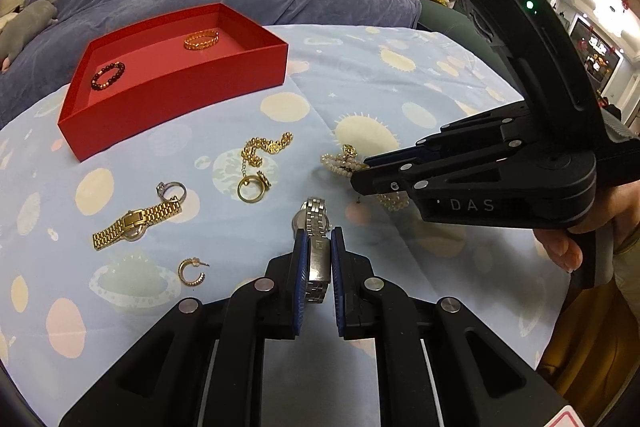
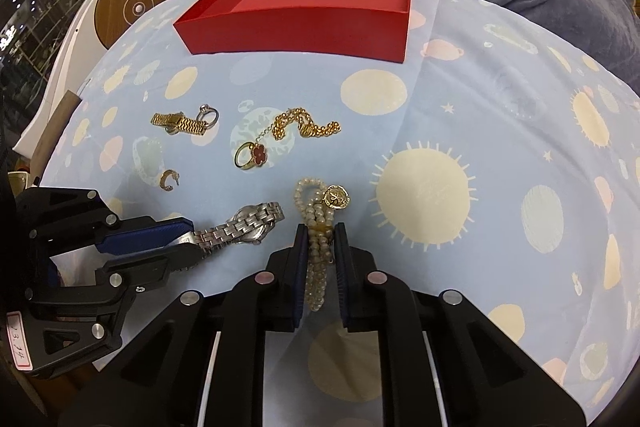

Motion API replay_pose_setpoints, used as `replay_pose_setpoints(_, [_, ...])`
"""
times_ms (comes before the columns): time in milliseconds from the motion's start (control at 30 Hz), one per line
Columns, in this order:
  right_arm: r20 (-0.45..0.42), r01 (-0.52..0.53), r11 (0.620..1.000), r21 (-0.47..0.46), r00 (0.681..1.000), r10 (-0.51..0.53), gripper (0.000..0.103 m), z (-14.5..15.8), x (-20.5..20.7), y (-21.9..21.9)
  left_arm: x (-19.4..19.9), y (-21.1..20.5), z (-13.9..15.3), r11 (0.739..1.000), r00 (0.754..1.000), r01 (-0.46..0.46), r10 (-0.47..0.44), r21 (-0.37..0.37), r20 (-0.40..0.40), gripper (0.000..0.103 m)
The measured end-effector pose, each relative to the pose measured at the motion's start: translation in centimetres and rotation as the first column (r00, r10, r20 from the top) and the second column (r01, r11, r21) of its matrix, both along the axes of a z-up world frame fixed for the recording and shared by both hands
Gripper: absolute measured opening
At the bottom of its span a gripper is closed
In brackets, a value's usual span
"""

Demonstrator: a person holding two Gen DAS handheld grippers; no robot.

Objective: Organize jewelry
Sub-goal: 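Carry the silver watch and pearl bracelet over the red box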

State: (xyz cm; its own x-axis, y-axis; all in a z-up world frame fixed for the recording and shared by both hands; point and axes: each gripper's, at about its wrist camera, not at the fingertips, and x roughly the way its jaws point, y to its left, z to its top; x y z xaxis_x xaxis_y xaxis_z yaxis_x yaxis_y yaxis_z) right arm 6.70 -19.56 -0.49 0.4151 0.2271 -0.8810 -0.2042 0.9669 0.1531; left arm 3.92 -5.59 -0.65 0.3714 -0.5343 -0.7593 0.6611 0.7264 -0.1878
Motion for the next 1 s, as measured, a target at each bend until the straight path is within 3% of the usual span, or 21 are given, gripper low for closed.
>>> replay_pose_setpoints(467, [0.086,0.033,0.999,0.039,0.996,-0.036,0.012,3.3,0.8,-0.3,3.2,2.3,7.0,0.986,0.994,-0.095,0.101,-0.134,0.039,0.009])
replay_pose_setpoints(633, [0.160,0.043,0.998,0.046,0.986,-0.050,0.012,6.2,2.3,-0.2,5.6,3.4,9.7,0.976,0.983,-0.156,0.168,-0.152,0.068,0.009])
replay_pose_setpoints(833, [0.250,0.028,0.998,0.055,0.967,-0.041,0.012,9.8,7.4,0.5,11.3,3.9,11.9,0.966,0.963,-0.228,0.242,-0.119,0.118,0.009])
replay_pose_setpoints(1000, [0.243,0.063,0.993,0.101,0.966,-0.087,0.012,9.5,14.0,0.6,17.2,4.6,11.3,0.948,0.940,-0.302,0.314,-0.099,0.137,0.009])
